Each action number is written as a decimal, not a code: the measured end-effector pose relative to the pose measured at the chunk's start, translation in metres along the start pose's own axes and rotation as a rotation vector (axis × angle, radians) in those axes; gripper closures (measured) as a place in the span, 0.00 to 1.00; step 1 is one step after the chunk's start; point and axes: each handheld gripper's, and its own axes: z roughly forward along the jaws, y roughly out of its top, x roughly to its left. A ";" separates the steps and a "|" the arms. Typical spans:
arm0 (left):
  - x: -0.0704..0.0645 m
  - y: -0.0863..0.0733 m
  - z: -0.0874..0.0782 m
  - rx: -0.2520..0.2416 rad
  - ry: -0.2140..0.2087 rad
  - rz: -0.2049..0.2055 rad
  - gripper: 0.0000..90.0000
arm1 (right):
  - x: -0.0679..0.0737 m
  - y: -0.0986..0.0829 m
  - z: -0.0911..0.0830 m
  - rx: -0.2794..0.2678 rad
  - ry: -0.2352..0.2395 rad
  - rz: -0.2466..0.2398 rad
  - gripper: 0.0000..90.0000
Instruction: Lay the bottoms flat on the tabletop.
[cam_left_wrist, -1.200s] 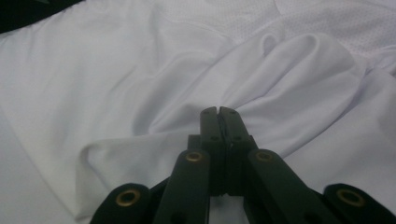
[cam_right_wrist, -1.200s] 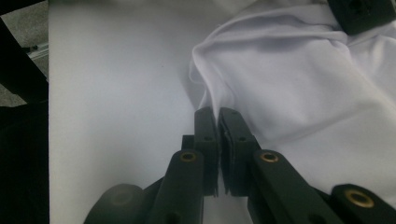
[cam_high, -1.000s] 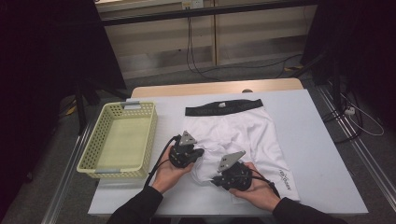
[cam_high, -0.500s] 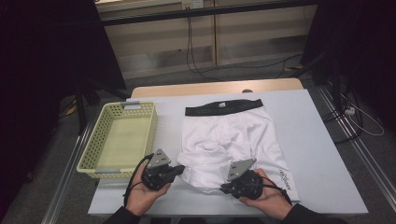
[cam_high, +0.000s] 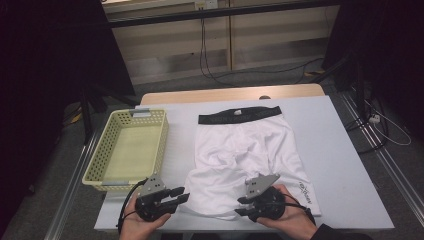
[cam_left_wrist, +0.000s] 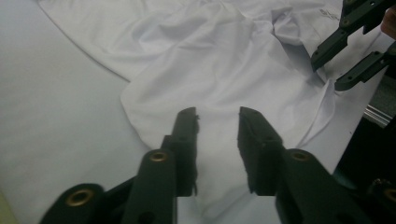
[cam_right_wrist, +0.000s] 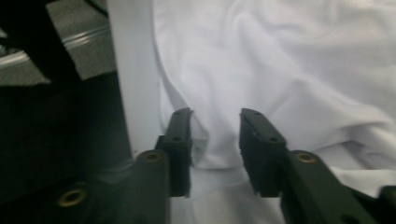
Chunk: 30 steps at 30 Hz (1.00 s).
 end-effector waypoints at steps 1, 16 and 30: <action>0.001 0.002 0.002 0.004 0.004 0.010 0.71 | -0.003 0.001 -0.003 -0.017 -0.011 0.013 0.65; -0.025 0.005 0.075 0.215 -0.090 0.175 0.53 | -0.043 -0.029 -0.029 0.006 -0.133 0.109 0.69; -0.034 0.003 0.075 0.196 -0.074 0.201 0.99 | -0.037 -0.028 -0.029 0.006 -0.143 0.080 0.63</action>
